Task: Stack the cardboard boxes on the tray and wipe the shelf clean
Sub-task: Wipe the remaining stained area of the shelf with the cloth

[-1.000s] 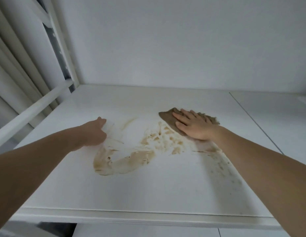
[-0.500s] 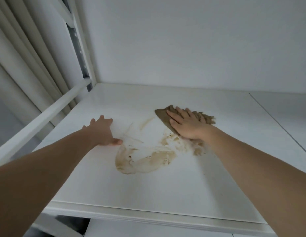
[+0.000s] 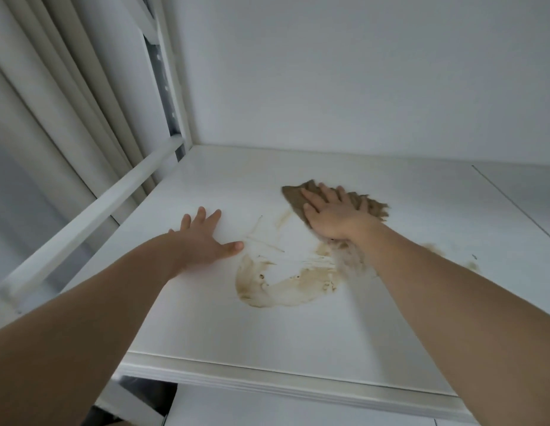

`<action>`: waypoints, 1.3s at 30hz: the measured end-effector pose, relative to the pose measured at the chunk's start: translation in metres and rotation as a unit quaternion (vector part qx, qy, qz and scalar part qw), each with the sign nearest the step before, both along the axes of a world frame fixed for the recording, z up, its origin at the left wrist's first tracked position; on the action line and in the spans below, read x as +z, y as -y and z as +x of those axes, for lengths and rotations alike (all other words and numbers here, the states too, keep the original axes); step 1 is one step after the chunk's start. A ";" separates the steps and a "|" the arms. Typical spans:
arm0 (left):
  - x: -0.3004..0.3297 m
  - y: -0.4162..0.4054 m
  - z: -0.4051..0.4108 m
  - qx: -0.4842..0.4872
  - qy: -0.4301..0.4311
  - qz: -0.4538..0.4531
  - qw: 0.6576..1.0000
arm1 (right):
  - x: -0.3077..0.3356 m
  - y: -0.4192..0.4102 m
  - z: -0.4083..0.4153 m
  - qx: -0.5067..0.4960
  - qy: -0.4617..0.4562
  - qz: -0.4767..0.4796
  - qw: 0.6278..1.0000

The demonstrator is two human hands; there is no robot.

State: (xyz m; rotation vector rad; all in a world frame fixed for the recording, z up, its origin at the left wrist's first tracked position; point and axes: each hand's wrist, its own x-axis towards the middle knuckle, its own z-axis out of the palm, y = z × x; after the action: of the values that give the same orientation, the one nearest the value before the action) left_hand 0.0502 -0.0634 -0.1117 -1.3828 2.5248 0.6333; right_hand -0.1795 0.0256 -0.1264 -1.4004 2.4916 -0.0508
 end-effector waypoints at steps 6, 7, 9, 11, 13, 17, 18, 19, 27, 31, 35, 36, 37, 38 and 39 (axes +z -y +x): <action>0.008 -0.002 0.008 0.003 -0.056 0.060 0.997 | -0.001 -0.028 -0.027 0.065 -0.017 0.014 0.998; 0.009 -0.002 0.009 0.002 -0.064 0.064 0.996 | -0.001 -0.028 -0.034 0.024 -0.025 0.013 0.999; 0.009 0.000 0.008 -0.004 -0.055 0.052 0.997 | 0.000 -0.018 -0.037 -0.066 -0.013 0.019 0.998; 0.008 0.000 0.006 -0.002 -0.049 0.050 0.998 | 0.001 0.000 -0.026 -0.108 0.002 0.030 0.994; 0.007 0.000 0.004 -0.003 -0.044 0.049 0.998 | 0.002 0.019 -0.003 -0.083 0.000 0.026 0.996; 0.007 0.003 0.005 0.011 -0.057 0.046 0.997 | -0.004 0.036 0.053 0.043 -0.012 -0.007 0.999; 0.006 0.003 0.005 0.019 -0.066 0.042 0.997 | -0.006 0.034 0.059 0.071 -0.012 -0.010 0.997; 0.005 0.002 0.004 0.029 -0.074 0.036 0.996 | -0.006 0.029 0.059 0.095 -0.012 -0.009 0.995; -0.009 0.034 0.051 0.081 0.000 -0.095 0.992 | -0.001 0.036 0.025 -0.080 -0.024 0.025 0.996; -0.008 0.045 0.064 0.076 -0.032 0.000 0.997 | -0.004 0.072 0.077 0.016 -0.008 -0.010 1.000; -0.001 0.049 0.073 0.082 -0.111 0.105 0.985 | -0.006 0.066 0.094 0.126 0.000 -0.025 0.992; -0.001 0.049 0.074 0.079 -0.109 0.102 0.986 | -0.004 0.059 0.085 0.144 0.001 -0.019 0.989; 0.001 0.049 0.074 0.075 -0.095 0.092 0.988 | -0.002 0.053 0.074 0.148 -0.004 -0.012 0.989; 0.002 0.049 0.074 0.067 -0.072 0.079 0.992 | -0.001 0.049 0.062 0.131 -0.016 -0.006 0.991; 0.005 0.049 0.072 0.060 -0.047 0.066 0.995 | 0.000 0.048 0.050 0.092 -0.030 0.000 0.995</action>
State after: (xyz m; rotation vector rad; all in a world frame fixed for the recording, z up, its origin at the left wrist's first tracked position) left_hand 0.1225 -0.1120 -0.1063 -1.4995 2.4313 0.8905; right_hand -0.1294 -0.0227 -0.1261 -1.6479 2.3968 0.0296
